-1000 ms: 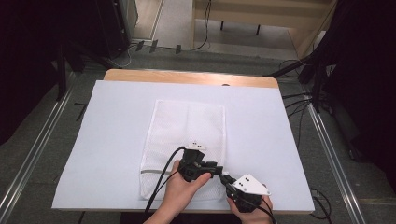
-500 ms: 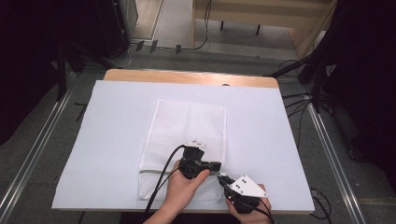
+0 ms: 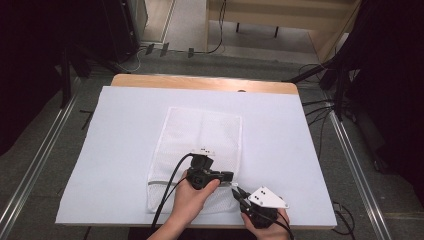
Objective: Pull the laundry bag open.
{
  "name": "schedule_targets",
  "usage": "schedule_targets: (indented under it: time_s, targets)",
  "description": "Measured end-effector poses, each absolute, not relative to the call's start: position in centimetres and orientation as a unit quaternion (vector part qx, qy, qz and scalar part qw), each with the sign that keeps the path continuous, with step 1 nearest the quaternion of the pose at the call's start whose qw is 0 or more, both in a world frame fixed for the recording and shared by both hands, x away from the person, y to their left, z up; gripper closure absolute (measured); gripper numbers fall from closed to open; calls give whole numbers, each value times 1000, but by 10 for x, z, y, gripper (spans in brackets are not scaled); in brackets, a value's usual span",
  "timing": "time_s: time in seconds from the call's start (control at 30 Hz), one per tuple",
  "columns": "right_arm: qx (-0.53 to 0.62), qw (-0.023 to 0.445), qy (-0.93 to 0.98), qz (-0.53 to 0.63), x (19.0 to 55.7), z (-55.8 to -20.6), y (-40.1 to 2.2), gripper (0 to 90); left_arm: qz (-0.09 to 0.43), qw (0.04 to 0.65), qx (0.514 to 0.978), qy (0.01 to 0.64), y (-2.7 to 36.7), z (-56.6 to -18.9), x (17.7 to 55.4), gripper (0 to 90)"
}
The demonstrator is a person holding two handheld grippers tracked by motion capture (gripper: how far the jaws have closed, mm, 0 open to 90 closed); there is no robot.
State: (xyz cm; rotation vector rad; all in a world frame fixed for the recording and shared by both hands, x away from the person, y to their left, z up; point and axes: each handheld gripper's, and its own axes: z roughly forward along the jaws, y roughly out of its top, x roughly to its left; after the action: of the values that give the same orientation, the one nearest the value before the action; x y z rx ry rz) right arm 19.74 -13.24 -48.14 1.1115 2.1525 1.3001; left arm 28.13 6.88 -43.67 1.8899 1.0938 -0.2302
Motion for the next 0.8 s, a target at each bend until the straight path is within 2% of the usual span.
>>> schedule_targets:
  time_s: [0.07, 0.13, 0.37, 0.5, 0.6, 0.67, 0.73, 0.8]
  targets:
    - [396, 201, 768, 461, 197, -481, -132, 872, -73, 470, 760, 444, 69, -432, 276, 702]
    - [396, 200, 769, 461, 197, -481, -131, 873, -63, 478, 757, 442, 66, -426, 271, 596]
    - [396, 203, 769, 459, 196, -479, -130, 877, -72, 476, 762, 434, 48, -426, 263, 450]
    - [396, 199, 770, 459, 196, -479, -131, 876, -71, 478, 765, 426, 47, -427, 263, 493]
    - [395, 200, 770, 459, 197, -480, -131, 876, -64, 474, 768, 427, 49, -427, 264, 592]
    - [395, 199, 770, 459, 197, -480, -131, 877, -57, 472, 767, 432, 50, -426, 264, 615]
    - [396, 199, 770, 458, 197, -480, -131, 877, -51, 471, 765, 437, 51, -425, 263, 609]
    - [396, 199, 771, 458, 197, -480, -131, 876, -46, 468, 763, 444, 50, -423, 262, 562]
